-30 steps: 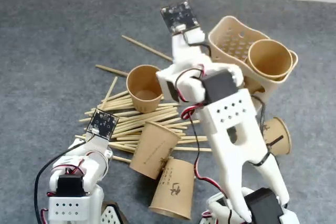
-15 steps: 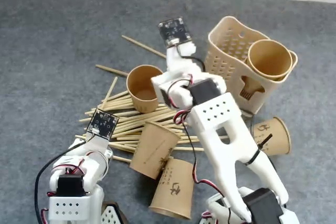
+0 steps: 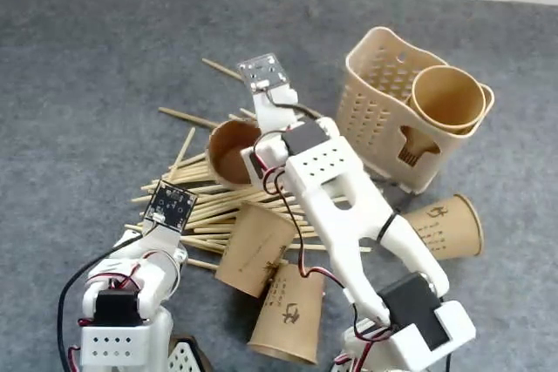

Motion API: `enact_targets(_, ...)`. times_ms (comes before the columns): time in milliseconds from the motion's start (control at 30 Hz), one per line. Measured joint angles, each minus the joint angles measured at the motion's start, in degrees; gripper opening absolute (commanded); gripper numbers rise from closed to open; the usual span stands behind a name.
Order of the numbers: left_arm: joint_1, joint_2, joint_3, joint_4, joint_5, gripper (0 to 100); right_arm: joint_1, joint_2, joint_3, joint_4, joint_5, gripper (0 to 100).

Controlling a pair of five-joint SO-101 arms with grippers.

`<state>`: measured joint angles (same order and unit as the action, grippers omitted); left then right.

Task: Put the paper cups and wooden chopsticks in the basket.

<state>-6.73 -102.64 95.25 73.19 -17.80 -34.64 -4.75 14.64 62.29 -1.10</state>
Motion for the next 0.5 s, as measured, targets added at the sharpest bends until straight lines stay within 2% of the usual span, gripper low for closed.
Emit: enact_targets(500,0.0,0.0,0.0,0.0,0.0,12,0.1,0.0,-17.6,16.4,0.0,0.6)
